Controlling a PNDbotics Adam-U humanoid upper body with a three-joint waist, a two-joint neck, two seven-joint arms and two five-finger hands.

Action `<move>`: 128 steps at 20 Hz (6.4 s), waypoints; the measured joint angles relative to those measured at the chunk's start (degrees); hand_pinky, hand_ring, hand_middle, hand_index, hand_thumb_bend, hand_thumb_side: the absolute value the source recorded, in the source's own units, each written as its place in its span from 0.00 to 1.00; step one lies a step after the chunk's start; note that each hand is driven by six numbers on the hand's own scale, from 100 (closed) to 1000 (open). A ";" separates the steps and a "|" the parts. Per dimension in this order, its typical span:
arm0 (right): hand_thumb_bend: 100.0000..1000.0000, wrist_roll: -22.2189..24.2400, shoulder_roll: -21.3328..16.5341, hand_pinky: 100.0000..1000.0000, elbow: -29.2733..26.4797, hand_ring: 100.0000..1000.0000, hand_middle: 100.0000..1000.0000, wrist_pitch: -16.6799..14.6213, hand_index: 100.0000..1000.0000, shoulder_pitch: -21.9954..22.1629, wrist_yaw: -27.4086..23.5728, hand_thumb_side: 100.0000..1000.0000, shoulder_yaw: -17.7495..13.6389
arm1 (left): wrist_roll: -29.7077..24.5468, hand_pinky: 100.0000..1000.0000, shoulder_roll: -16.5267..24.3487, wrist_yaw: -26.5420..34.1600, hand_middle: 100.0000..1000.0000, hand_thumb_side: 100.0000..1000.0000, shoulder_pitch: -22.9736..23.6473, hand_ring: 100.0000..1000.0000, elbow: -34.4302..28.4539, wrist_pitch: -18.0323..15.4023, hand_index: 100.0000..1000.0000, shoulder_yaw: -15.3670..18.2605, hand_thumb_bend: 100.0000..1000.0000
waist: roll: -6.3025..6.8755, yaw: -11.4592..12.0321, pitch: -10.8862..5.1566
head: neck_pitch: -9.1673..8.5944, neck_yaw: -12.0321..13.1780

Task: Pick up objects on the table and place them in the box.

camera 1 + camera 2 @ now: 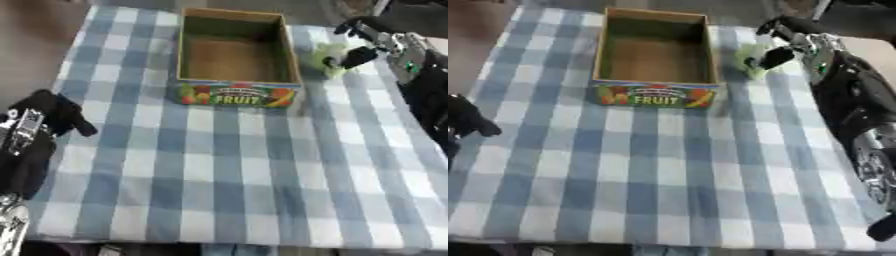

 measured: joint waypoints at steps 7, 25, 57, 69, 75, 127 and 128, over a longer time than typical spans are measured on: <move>0.38 2.45 0.00 0.85 1.22 0.87 0.84 0.74 0.86 0.07 0.00 0.31 0.30 | -0.08 0.47 0.00 0.00 0.36 0.65 0.00 0.36 0.00 -0.08 0.51 0.00 0.00 | 0.05 0.07 0.00 | 0.00 -0.01; 0.39 1.61 0.07 0.49 1.73 0.56 0.61 2.11 0.68 0.45 -0.28 0.33 0.33 | -0.15 0.47 0.00 0.00 0.36 0.65 -0.05 0.36 0.00 -0.01 0.51 0.00 0.00 | 0.15 0.11 0.05 | 0.00 -0.32; 0.00 -18.42 1.58 0.00 -9.40 0.00 0.00 -2.31 0.09 0.93 -4.35 0.10 0.34 | -0.12 0.47 -0.01 0.00 0.36 0.65 -0.02 0.36 0.00 0.02 0.51 0.00 0.00 | 0.06 -0.50 0.05 | 0.00 -0.58; 0.00 -13.28 3.09 0.00 -21.13 0.00 0.00 -7.41 0.09 -1.00 -9.99 0.09 4.11 | -0.13 0.47 -0.01 0.00 0.36 0.65 0.09 0.36 0.00 0.03 0.51 0.01 0.00 | -0.18 -1.14 -0.01 | 0.00 -0.53; 0.00 -8.92 8.48 0.00 -23.46 0.00 0.01 -9.87 0.10 -3.41 -9.51 0.12 7.04 | -0.21 0.47 -0.03 0.10 0.36 0.64 -0.09 0.36 0.01 0.07 0.51 -0.01 0.00 | 0.12 0.18 -0.09 | 0.00 -0.88; 0.35 3.93 5.54 0.58 -29.36 0.58 0.66 -7.84 0.81 4.83 -25.67 0.03 5.17 | -3.86 0.52 0.69 4.06 0.43 0.49 -12.76 0.42 -2.57 -1.09 0.65 -2.01 0.00 | 0.35 -0.34 -1.74 | 0.00 2.15; 0.33 3.13 4.98 0.56 -29.71 0.57 0.64 -7.16 0.80 5.40 -26.97 0.03 4.92 | -4.48 0.53 0.80 4.65 0.44 0.48 -14.48 0.42 -2.63 -1.64 0.67 -2.25 0.00 | 0.35 -0.22 -1.84 | 0.00 2.35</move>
